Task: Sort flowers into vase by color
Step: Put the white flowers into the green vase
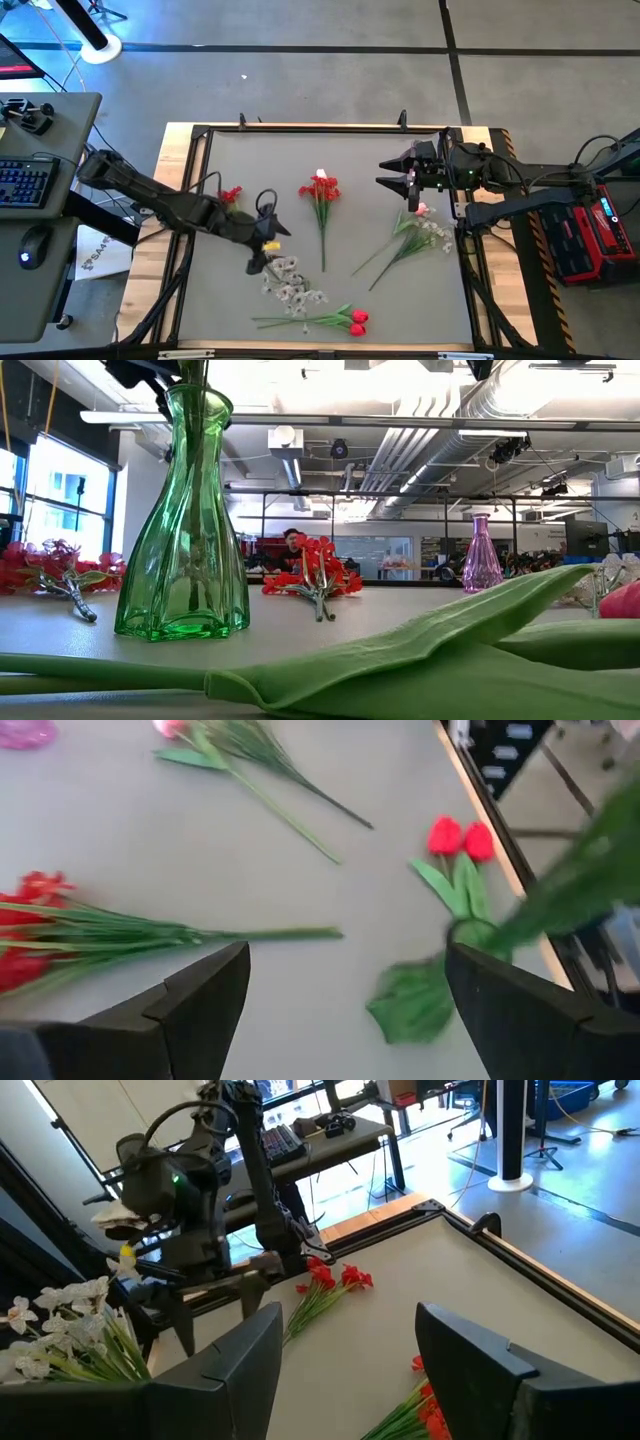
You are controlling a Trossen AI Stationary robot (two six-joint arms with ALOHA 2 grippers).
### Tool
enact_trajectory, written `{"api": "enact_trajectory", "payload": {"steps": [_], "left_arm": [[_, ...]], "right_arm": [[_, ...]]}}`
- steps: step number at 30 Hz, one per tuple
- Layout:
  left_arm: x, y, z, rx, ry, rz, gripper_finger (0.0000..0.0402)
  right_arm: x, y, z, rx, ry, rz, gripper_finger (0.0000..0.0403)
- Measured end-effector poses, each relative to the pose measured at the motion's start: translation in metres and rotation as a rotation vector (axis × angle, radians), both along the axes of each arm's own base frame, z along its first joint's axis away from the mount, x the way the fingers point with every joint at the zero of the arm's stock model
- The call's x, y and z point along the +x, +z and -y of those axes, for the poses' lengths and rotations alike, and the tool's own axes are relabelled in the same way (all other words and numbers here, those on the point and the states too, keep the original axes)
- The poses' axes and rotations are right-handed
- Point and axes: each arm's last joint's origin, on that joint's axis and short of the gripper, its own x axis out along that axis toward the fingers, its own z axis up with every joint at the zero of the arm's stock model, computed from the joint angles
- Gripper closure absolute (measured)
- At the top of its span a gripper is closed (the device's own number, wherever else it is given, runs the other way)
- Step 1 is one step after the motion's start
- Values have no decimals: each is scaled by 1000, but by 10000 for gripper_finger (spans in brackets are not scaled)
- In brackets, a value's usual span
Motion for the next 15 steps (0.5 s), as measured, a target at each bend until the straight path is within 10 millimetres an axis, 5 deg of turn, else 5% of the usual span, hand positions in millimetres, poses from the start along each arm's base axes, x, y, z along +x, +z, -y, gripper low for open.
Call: {"api": "enact_trajectory", "payload": {"steps": [15], "left_arm": [[18, 52, -44, 50, 119, 171, 78]], "right_arm": [[0, -1, 0, 0, 0, -8, 186]]}}
